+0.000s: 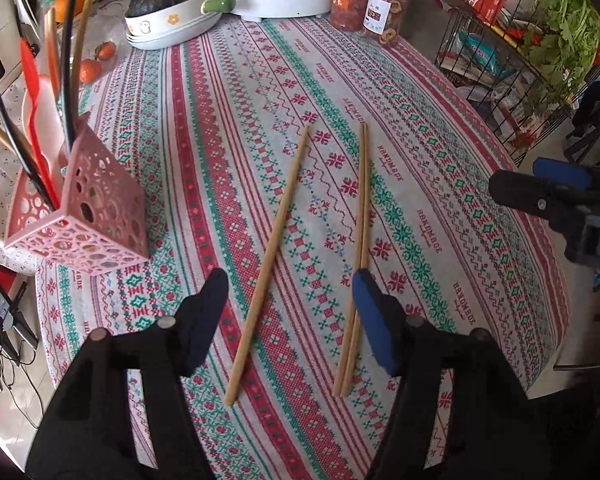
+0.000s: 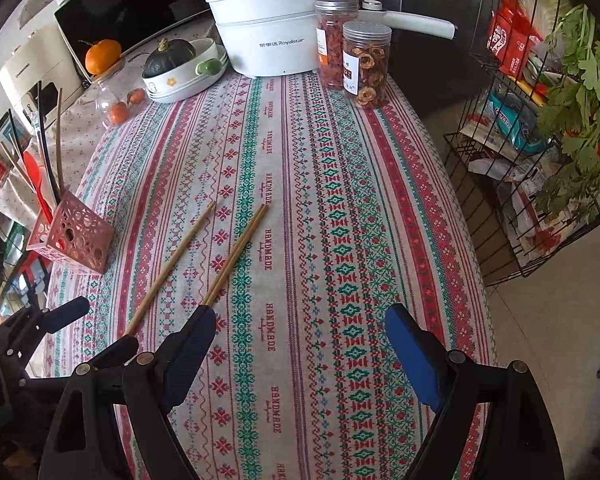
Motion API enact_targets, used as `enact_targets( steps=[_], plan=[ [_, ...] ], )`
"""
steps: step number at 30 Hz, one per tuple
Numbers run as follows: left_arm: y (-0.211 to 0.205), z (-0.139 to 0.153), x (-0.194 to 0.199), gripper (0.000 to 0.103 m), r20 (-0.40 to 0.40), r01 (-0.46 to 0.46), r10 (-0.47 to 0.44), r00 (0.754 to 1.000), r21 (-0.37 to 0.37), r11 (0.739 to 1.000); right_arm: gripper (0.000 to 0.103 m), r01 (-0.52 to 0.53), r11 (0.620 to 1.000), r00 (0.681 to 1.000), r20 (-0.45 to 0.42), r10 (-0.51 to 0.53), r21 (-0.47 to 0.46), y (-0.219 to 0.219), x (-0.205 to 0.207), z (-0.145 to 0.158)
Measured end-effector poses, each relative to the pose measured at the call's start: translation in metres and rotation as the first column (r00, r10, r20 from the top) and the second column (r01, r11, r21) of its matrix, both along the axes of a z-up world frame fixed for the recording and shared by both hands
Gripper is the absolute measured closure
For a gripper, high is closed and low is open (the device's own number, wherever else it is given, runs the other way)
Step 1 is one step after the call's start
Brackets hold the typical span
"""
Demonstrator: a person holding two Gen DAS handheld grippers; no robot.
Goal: Organize utensils
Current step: 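Move back and grasp a wooden chopstick with the left gripper, then lift the wooden chopstick with the left gripper while the right gripper grasps the last wooden chopstick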
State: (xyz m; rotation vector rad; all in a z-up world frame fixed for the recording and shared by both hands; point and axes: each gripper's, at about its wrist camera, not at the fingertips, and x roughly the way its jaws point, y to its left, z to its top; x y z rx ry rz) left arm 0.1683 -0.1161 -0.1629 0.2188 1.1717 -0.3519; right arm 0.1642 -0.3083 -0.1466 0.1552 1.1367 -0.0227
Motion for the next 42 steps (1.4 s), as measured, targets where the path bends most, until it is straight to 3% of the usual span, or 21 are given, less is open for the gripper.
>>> enact_targets(
  steps=[2, 7, 15, 17, 23, 31, 35, 42],
  plan=[
    [-0.008, -0.008, 0.016, 0.059, -0.024, -0.010, 0.010, 1.000, 0.003, 1.000, 0.015, 0.005, 1.000, 1.000, -0.007, -0.005, 0.001, -0.005, 0.002, -0.003],
    [-0.026, -0.026, 0.053, 0.080, -0.052, -0.051, 0.052, 0.997, 0.027, 0.998, 0.015, 0.005, 1.000, 0.999, -0.035, -0.005, 0.011, -0.012, 0.006, -0.011],
    [-0.047, -0.039, 0.078, 0.085, -0.065, -0.038, 0.045, 0.997, 0.106, 0.994, 0.015, 0.016, 0.999, 0.999, -0.030, -0.015, 0.031, -0.021, 0.010, -0.010],
    [-0.050, -0.039, 0.080, 0.092, -0.078, -0.018, 0.026, 0.997, 0.100, 0.995, 0.015, 0.021, 0.999, 0.999, -0.031, -0.020, 0.032, -0.022, 0.011, -0.010],
    [-0.051, -0.031, 0.057, 0.096, -0.027, 0.022, -0.018, 0.999, 0.171, 0.985, 0.015, 0.024, 0.999, 0.999, -0.044, -0.022, 0.026, -0.020, 0.011, -0.013],
    [-0.016, 0.025, 0.008, 0.096, 0.089, 0.038, -0.046, 0.995, 0.090, 0.995, 0.015, 0.012, 1.000, 0.999, -0.048, -0.011, 0.011, -0.010, 0.015, -0.014],
    [0.012, 0.051, -0.015, 0.096, 0.152, 0.031, -0.032, 0.988, 0.009, 0.999, 0.015, -0.002, 1.000, 0.998, -0.064, 0.003, 0.008, 0.003, 0.022, -0.019],
    [0.056, 0.066, -0.029, 0.096, 0.236, -0.019, 0.033, 0.971, -0.061, 0.998, 0.015, -0.028, 0.999, 0.995, -0.095, 0.030, 0.022, 0.033, 0.039, -0.032]
  ],
)
